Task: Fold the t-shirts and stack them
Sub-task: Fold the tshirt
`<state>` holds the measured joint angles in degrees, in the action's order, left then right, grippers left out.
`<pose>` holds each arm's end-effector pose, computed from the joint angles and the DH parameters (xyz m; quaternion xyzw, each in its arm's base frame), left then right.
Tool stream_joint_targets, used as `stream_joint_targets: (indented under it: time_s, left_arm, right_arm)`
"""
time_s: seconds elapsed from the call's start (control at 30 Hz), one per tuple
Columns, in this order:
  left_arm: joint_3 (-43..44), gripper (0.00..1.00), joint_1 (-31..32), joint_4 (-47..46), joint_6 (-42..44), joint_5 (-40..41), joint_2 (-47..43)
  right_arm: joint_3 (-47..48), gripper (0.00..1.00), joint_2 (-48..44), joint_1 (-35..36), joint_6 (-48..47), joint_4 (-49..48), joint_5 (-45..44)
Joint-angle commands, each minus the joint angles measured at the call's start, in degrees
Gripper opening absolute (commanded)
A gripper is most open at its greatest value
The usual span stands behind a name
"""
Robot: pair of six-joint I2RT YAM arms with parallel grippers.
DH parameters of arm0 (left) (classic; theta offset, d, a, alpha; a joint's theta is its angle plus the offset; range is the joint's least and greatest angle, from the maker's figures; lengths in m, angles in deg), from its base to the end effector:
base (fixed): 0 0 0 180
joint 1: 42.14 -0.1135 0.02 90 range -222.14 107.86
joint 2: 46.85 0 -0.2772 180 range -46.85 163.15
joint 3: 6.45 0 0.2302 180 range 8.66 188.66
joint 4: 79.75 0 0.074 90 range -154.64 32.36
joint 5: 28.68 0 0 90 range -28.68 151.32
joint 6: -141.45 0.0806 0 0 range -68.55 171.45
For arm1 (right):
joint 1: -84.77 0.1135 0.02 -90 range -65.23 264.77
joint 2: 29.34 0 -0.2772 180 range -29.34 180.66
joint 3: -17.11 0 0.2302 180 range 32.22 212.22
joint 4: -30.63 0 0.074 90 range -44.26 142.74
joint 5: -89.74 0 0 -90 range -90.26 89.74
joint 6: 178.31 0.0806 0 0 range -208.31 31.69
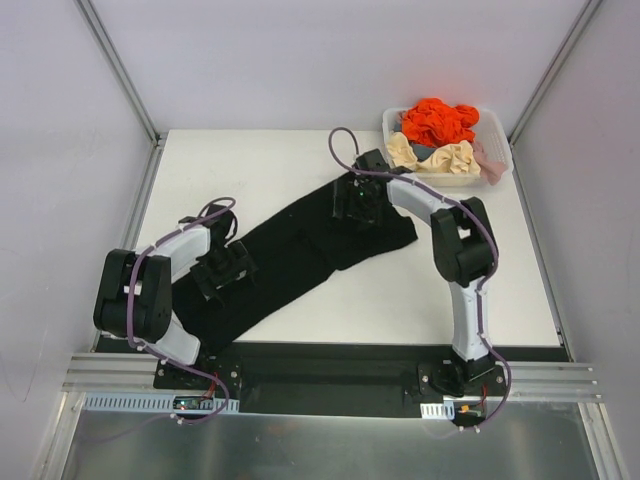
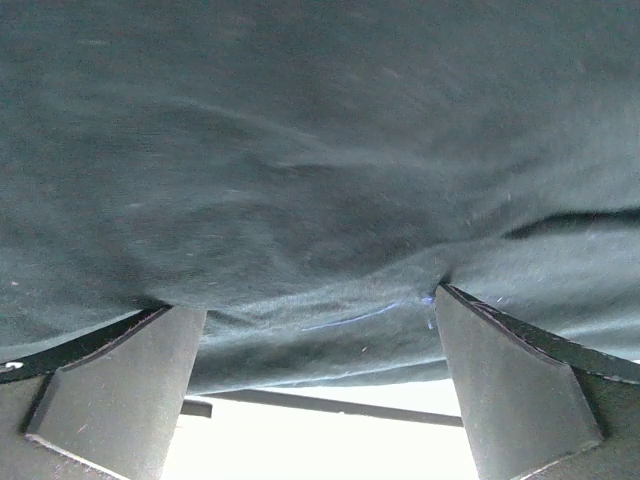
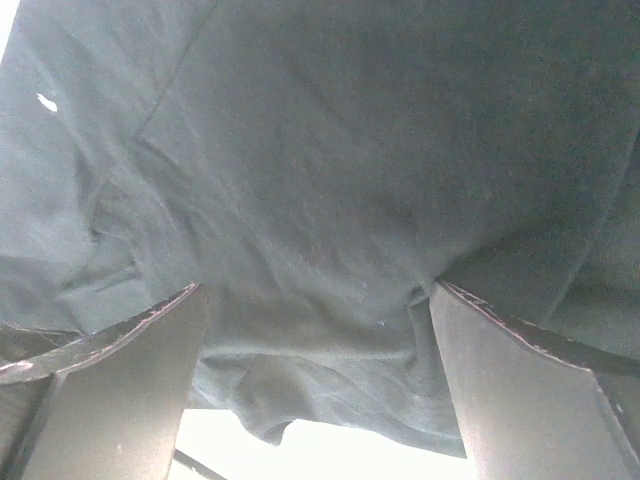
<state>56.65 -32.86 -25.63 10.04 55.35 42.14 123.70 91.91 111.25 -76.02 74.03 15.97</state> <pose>0.2443 -0.0484 0.1383 -0.2709 0.9573 -0.0841 0.0564 0.4076 0.2282 0.1638 -0.1561 0.9397 0.2184 0.2119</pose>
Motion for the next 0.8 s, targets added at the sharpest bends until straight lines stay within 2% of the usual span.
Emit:
stream_joint_targets:
  time_s: [0.0,0.17,0.2,0.43,0.57,0.77]
  left_arm:
    - [-4.6,0.99,0.2,0.5,-3.0,-3.9,-2.1]
    - [-4.1,0.99,3.0,-0.4,-4.9,-5.9,-5.1]
    - [-3.2,0.99,3.7,-0.7,-5.5,-6.4,-5.1]
    - [6.8,0.99,14.9,-3.5,-8.0,-10.9,4.6]
    - [14.8,0.99,22.1,-3.9,-8.0,-11.4,9.0]
    - [23.9,0.99,28.9,-4.5,-10.2,-12.7,15.8]
  right_arm:
    - [14.2,0.97,11.0,0.7,-2.7,3.7,3.9]
    - [36.7,0.97,21.8,0.1,-3.4,10.7,5.6]
    - [38.5,0.97,24.2,-0.5,-3.2,10.8,5.7]
    - [40.2,0.97,25.9,-5.2,-0.3,2.7,3.1]
    - [48.3,0.97,30.9,-6.4,-2.1,-1.7,1.6]
    - [49.1,0.97,32.4,-9.1,1.5,-10.7,2.0]
